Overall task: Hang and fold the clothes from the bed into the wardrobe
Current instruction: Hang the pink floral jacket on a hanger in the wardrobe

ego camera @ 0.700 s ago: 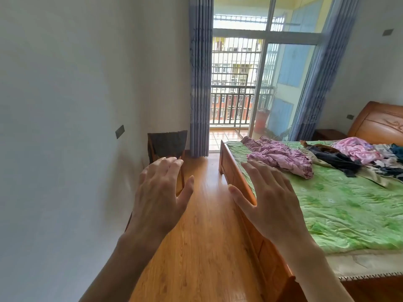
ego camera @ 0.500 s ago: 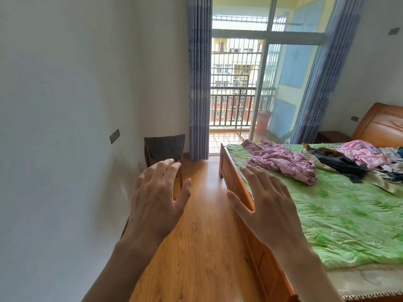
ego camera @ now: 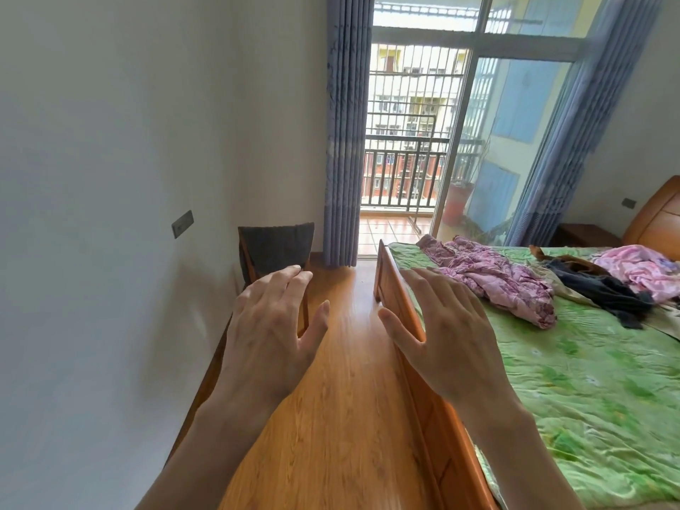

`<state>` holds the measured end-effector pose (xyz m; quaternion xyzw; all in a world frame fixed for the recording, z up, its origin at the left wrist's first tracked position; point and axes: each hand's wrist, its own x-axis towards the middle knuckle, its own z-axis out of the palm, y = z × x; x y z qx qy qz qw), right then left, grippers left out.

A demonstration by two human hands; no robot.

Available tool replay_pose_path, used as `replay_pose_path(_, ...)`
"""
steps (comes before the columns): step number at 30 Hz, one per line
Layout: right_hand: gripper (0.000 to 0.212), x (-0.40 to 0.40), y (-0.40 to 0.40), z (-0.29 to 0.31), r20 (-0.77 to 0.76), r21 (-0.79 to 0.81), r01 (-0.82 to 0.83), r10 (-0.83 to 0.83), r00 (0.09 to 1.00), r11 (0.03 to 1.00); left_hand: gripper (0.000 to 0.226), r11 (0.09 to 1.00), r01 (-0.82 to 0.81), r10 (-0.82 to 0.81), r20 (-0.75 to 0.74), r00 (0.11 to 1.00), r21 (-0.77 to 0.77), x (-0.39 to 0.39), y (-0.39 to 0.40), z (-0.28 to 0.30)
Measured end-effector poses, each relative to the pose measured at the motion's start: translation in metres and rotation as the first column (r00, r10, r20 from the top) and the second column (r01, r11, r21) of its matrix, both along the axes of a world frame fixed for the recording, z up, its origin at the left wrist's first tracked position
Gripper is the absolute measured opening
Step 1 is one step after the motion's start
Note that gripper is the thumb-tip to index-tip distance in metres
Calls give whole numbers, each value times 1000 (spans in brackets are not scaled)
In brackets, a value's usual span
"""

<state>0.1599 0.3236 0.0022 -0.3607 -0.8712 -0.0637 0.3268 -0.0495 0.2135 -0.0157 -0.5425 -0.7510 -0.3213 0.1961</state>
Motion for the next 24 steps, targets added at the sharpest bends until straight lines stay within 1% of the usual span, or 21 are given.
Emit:
replay_pose_path(7,69,-66,88,-5,28,19,31,-32,999,999,63,1000,20,-20,33,999,11,-67,93,-11)
replay_pose_path(10,69,-105,131,-2,28,36,48,-49,998,998,62,999,24,-25,42,999,22,-104,136,-14)
replay_pose_path(16,69,-176,198,-6,36,19,74,-75,997,997,62,999,48,-49,41,998,24,-179,216,-15)
replay_pose_path(24,66,-225,273,-3,39,-23,123,-122,992,992,62,994,105,-105,54,993,10,-232,305,-14)
